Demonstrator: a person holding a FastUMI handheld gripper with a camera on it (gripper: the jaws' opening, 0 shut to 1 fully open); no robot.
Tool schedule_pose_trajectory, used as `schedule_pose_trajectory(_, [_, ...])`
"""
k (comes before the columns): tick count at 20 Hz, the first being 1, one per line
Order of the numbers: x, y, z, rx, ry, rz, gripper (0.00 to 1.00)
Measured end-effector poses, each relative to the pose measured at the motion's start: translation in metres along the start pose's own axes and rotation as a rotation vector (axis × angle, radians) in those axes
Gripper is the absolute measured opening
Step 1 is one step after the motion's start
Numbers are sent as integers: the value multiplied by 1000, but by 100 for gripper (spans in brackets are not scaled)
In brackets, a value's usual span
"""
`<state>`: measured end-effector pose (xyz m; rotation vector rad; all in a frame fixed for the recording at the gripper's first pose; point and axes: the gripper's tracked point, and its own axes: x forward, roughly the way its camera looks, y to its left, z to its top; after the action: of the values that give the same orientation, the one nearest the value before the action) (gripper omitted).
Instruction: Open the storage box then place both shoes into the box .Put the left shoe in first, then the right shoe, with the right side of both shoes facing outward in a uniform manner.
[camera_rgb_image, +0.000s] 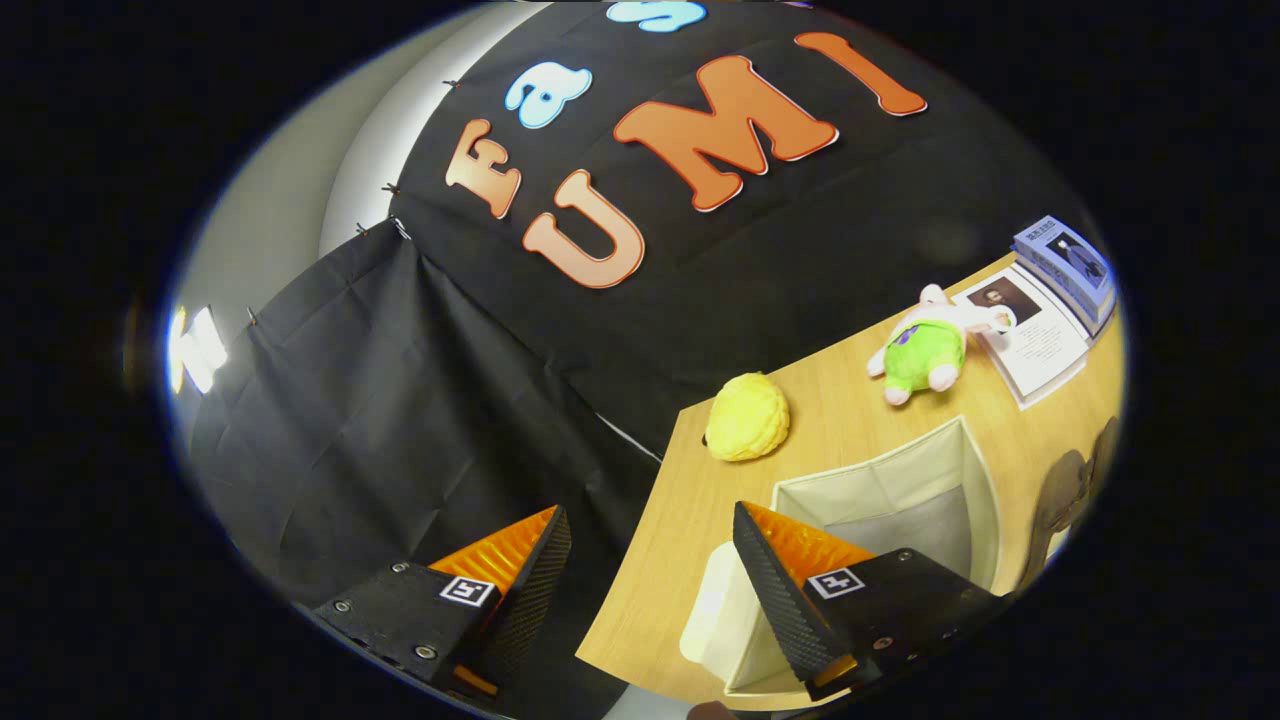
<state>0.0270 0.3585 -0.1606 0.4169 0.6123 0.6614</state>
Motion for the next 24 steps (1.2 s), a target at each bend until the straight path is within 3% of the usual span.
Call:
schedule_pose_trajectory(8, [-53,-84,27,-64,-87,-189,98])
schedule_pose_trajectory(14, [-94,-134,38,-98,-142,-285,98])
schedule_pose_trajectory(24, [-164,-255,9,-201,-112,-573,98])
